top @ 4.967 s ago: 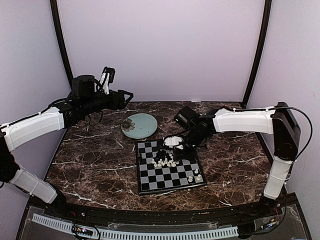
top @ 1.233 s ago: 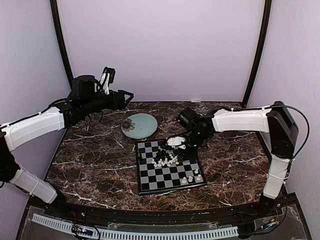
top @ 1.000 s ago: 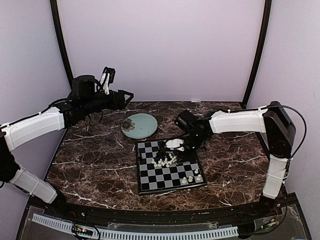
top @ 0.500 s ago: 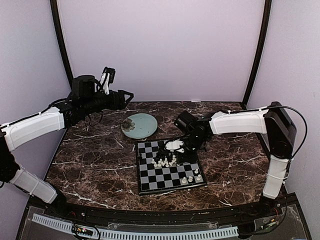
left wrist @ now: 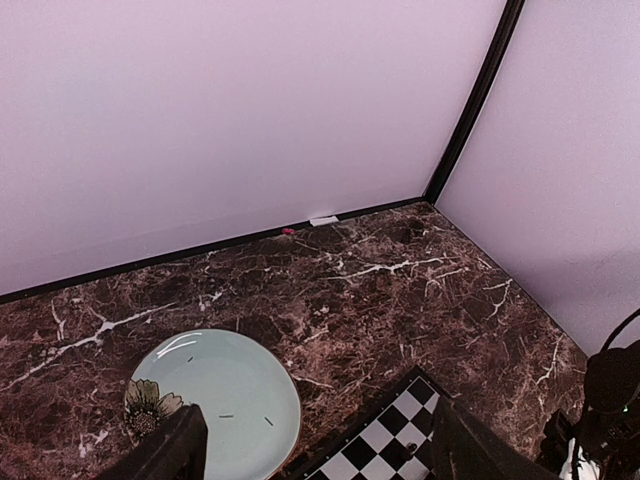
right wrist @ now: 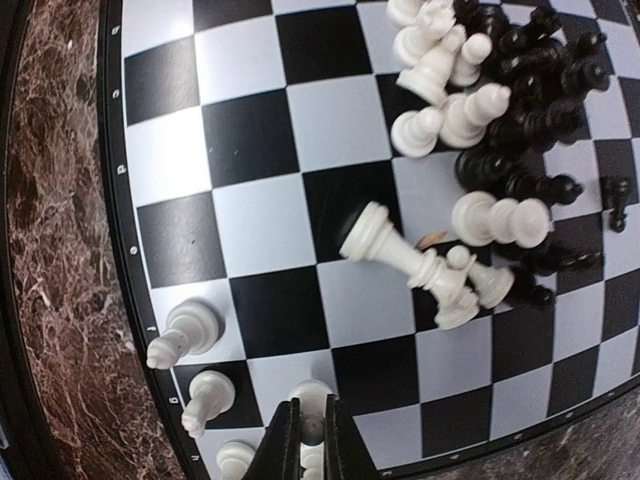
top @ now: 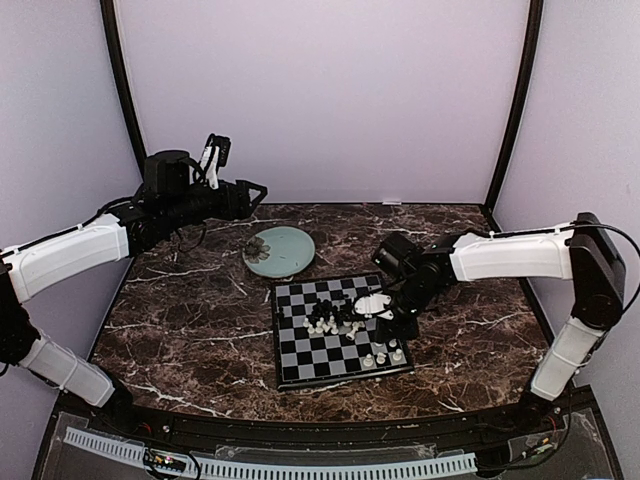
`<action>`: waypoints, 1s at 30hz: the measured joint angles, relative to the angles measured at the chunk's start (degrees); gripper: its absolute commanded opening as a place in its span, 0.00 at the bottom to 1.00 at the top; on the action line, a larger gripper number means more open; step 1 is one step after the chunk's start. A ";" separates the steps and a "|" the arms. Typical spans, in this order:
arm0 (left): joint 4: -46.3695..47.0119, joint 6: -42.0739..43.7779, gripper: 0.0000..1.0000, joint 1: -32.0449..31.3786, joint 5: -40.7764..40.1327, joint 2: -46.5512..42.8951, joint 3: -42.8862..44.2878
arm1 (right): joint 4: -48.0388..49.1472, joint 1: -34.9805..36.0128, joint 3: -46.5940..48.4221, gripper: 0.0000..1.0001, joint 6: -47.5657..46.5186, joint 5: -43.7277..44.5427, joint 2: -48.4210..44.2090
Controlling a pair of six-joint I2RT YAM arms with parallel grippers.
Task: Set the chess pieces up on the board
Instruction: Place the pawn at f2.
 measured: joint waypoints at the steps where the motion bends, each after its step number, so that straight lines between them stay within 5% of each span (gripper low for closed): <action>1: 0.00 0.00 0.79 0.00 0.00 0.00 0.00 | -0.04 0.00 -0.92 0.09 0.17 0.00 -0.33; 30: 0.00 -0.13 0.79 0.00 0.15 0.00 0.00 | 1.03 -0.24 -2.36 0.18 0.96 -1.73 0.70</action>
